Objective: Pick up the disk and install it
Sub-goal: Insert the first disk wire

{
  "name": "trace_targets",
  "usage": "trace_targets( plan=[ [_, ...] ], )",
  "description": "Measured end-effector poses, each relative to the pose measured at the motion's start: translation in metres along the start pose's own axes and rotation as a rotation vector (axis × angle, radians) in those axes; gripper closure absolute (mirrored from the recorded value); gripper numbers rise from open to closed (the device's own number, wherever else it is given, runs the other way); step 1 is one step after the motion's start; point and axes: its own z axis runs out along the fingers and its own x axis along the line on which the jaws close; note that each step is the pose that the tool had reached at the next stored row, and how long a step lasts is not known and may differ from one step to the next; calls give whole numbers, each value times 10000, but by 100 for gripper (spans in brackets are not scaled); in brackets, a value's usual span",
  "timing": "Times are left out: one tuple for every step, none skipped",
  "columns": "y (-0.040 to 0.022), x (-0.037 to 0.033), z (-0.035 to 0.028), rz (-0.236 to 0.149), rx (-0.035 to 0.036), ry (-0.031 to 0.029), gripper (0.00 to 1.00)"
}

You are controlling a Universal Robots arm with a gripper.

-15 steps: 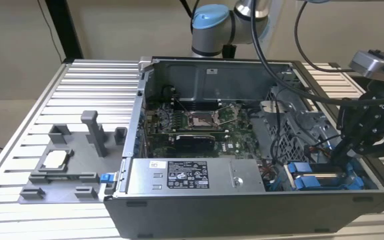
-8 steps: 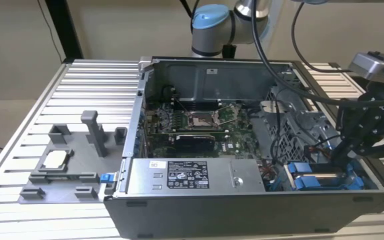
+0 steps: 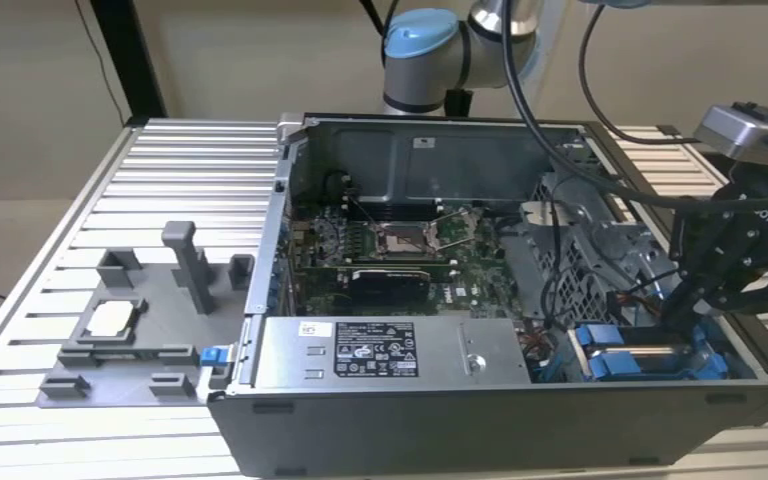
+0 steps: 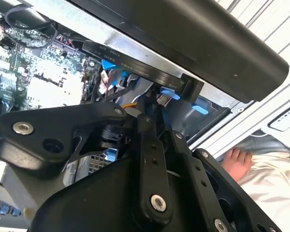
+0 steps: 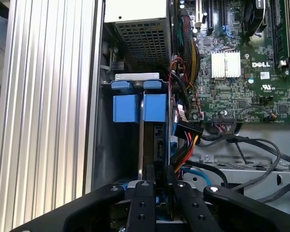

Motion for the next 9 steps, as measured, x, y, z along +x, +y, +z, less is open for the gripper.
trace_targets(
  plan=[
    [0, 0, 0, 0, 0, 0, 100],
    [0, 0, 0, 0, 2, 1, 100],
    [-1, -1, 1, -1, 2, 1, 100],
    [0, -1, 2, 0, 2, 1, 100],
    [0, -1, 2, -1, 3, 2, 100],
    [2, -1, 4, -1, 4, 1, 100],
    [5, -1, 5, 0, 4, 0, 100],
    [6, -1, 5, -1, 5, 0, 100],
    [9, -1, 6, 0, 7, -1, 100]
  ],
)
